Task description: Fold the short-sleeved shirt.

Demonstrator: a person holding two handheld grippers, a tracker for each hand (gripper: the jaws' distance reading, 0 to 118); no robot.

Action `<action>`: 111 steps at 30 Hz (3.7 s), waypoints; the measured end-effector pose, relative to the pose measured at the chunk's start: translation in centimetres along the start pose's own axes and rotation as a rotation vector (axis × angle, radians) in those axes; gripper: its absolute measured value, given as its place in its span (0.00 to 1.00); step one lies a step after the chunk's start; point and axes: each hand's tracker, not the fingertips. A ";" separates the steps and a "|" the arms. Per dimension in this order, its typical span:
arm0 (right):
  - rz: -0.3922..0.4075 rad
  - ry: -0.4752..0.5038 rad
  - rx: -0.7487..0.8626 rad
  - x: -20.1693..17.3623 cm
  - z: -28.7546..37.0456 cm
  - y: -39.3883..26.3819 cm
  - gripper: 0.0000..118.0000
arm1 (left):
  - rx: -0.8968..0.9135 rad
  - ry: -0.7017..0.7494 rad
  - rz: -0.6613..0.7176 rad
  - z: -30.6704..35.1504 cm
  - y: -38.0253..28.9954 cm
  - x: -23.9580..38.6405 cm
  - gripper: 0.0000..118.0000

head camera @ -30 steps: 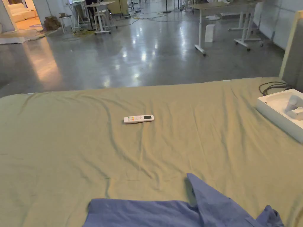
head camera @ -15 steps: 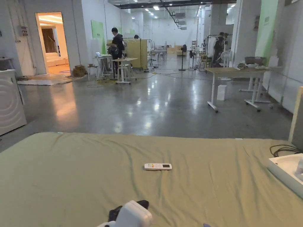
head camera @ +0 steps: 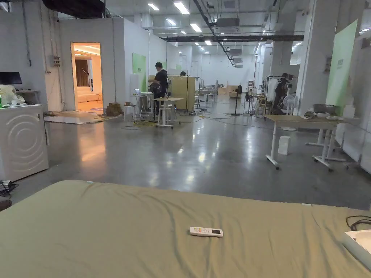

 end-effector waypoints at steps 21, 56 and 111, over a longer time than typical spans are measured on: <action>-0.032 -0.034 0.002 1.0 0.4 -0.1 0.00 | -0.074 -0.044 -0.070 -0.4 -0.9 3.5 0.01; -0.124 -0.190 -0.437 6.3 -5.0 -10.6 0.00 | -1.003 -0.060 0.171 -40.5 -27.2 -3.0 0.84; -0.282 0.076 -0.574 16.3 -27.8 -7.8 0.04 | -0.800 -0.246 0.203 -33.4 -15.9 -4.5 0.05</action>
